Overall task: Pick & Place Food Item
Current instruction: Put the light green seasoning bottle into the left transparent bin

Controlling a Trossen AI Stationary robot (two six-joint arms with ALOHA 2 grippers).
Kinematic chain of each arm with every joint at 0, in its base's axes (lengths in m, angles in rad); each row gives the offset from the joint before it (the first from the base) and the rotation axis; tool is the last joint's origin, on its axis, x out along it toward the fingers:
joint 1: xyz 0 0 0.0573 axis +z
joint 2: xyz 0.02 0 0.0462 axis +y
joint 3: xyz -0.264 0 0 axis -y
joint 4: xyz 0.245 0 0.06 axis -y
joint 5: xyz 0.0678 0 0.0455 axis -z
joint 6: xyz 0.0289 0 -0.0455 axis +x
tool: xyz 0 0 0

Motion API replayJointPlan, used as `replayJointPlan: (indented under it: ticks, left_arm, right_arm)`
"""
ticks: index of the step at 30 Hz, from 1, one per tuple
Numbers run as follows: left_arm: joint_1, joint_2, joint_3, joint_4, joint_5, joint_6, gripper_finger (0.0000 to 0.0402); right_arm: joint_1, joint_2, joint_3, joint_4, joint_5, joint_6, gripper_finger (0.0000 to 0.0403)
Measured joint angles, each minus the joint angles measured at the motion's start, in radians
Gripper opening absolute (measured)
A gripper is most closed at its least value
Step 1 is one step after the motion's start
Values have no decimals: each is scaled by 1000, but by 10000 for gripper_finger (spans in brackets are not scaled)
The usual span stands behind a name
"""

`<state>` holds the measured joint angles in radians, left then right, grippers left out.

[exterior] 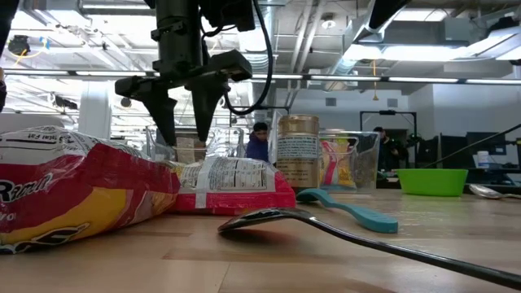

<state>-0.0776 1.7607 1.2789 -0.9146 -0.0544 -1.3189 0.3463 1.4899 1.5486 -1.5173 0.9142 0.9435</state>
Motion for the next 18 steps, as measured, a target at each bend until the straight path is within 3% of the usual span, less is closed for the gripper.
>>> replayJointPlan:
  ticks: [7,18]
  left_arm:
    - [0,0,0,0,-52,-2,270]
    - [25,0,0,2,-53,-2,274]
  right_arm:
    - [0,0,0,2,0,0,0]
    - [0,0,0,8,0,0,0]
